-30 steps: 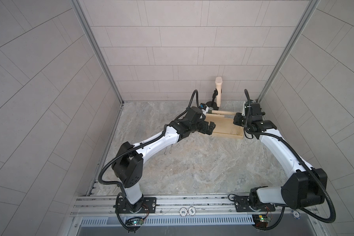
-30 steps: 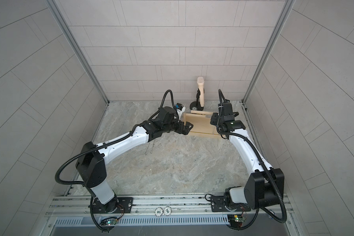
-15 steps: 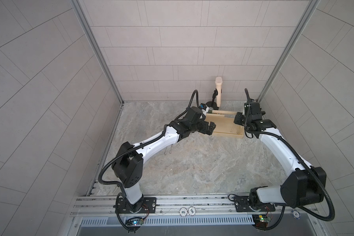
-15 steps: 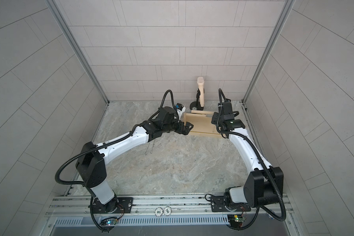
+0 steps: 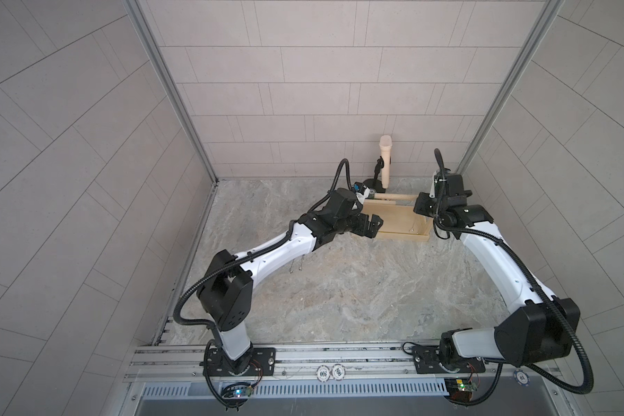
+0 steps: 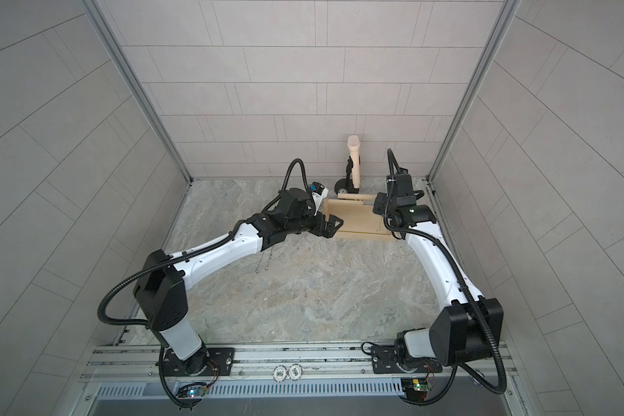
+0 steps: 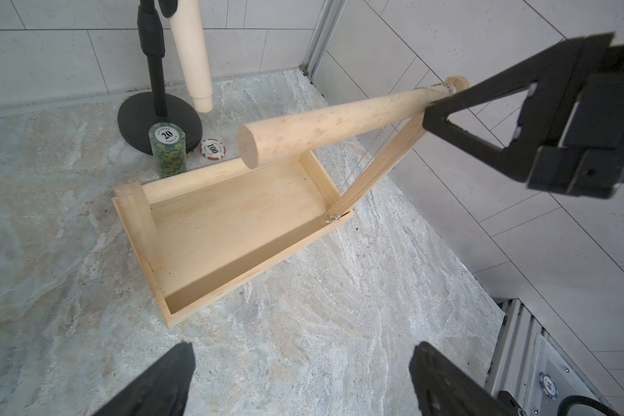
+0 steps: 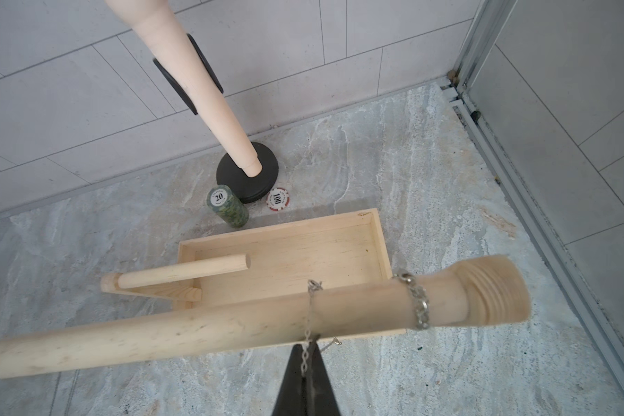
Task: Take the necklace off the jewelry display stand
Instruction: Take off the necklace from the stand.
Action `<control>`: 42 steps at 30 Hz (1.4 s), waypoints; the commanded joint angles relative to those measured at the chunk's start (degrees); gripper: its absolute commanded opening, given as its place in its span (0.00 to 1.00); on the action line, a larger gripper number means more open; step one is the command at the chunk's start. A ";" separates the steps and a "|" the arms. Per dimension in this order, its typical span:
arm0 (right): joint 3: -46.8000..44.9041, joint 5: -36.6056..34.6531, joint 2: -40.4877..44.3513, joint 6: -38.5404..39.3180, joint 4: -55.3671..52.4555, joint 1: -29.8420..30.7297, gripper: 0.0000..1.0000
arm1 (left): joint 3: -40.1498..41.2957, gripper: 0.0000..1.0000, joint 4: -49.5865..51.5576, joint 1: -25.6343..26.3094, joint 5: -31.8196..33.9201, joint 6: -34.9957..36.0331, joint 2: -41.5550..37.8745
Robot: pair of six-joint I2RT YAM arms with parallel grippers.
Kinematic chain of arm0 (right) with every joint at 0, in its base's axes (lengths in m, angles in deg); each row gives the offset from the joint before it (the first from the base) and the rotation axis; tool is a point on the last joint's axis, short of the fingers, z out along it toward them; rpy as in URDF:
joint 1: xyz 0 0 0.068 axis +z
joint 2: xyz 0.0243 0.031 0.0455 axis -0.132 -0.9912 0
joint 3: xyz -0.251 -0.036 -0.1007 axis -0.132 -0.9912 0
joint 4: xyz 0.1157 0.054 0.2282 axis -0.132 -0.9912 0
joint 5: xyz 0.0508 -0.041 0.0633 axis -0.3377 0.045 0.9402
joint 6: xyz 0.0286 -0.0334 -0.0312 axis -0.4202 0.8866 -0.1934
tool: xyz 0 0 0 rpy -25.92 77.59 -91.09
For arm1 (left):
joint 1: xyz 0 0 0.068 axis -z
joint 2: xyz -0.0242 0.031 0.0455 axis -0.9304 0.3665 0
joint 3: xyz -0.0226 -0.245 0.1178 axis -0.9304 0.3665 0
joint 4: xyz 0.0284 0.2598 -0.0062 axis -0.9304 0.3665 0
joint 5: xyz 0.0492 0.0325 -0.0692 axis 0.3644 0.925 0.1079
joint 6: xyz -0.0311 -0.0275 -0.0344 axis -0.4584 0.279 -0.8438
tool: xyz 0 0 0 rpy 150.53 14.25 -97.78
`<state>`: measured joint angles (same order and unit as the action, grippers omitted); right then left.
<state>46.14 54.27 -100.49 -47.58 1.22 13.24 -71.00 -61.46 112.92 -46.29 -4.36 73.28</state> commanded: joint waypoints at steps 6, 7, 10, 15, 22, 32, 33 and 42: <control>1.87 4.52 2.04 0.78 0.60 -0.16 0.00 | 0.70 1.00 -0.42 -0.04 -0.67 0.74 -2.01; 2.13 4.75 2.08 0.70 0.65 -0.11 0.00 | 0.65 1.00 -0.43 0.00 -1.05 0.74 -2.02; 3.17 5.57 1.83 0.66 0.43 0.13 0.00 | 0.14 1.00 0.17 -0.12 -2.07 0.57 -1.83; 5.27 6.81 1.34 0.82 -0.16 0.84 0.00 | -0.97 1.00 1.00 -0.48 -3.82 -0.52 -1.26; 7.59 7.08 0.56 1.30 -0.85 2.19 0.00 | -0.89 1.00 -0.06 -1.23 -5.03 -2.40 -1.80; 11.03 7.29 -1.22 1.10 -1.11 5.08 0.00 | 1.98 1.00 -6.93 -2.75 -7.45 -13.70 -3.29; 11.47 7.30 -1.50 1.17 -1.18 5.37 0.00 | 3.42 1.00 -8.80 -3.48 -8.18 -16.13 -3.65; 15.86 7.99 -5.29 -0.09 -0.72 8.76 0.00 | 12.22 1.00 -15.33 -7.52 -9.09 -25.12 -8.53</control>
<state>60.08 61.86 -104.64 -46.80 0.85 20.84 -60.18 -72.41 105.88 -54.68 -24.67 67.57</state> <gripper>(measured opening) 0.042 0.996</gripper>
